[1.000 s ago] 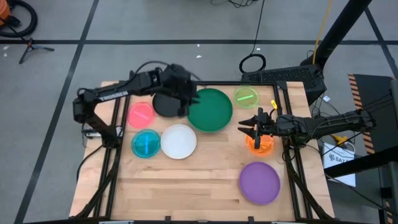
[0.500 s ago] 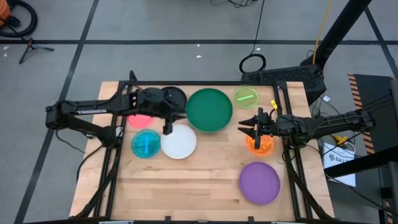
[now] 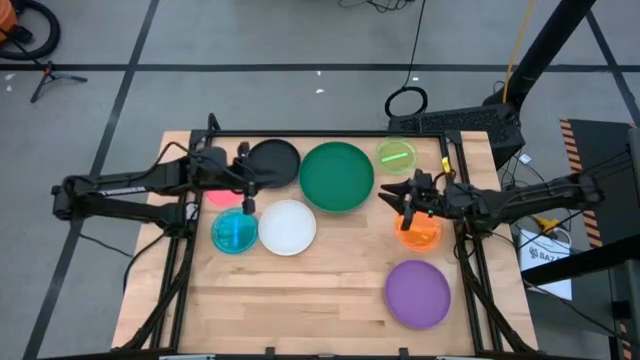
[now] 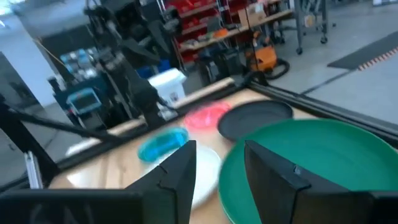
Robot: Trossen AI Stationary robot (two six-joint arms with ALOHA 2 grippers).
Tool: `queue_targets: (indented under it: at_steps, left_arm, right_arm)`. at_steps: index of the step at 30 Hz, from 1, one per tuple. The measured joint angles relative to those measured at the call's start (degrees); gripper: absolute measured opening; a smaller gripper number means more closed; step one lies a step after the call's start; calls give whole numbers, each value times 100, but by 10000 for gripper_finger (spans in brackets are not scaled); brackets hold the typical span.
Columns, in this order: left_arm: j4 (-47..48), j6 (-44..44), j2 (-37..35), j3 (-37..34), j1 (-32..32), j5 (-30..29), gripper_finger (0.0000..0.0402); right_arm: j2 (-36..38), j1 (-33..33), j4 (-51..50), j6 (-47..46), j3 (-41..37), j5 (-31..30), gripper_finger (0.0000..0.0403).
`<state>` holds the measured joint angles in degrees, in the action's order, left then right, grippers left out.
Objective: Stack plastic plates
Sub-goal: Stack the black plate on top of the green plate
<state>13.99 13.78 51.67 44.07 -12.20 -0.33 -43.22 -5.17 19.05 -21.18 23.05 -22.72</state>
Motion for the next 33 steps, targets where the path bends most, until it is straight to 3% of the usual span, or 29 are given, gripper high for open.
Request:
queue_targets:
  at_steps: [7,12,22,33]
  left_arm:
    - [256,118,-198,0,-221,-12,108]
    - [254,205,-183,0,-269,-14,108]
    - [351,197,-183,0,-273,-14,108]
    - [1085,373,-182,1,-273,-20,108]
  right_arm:
    - [-1276,2,1293,150,159,-13,128]
    - [-2142,172,1113,284,908,-129,128]
    - [-3332,817,-197,581,2552,-123,128]
    - [-4068,1464,-306,211,3069,-107,128]
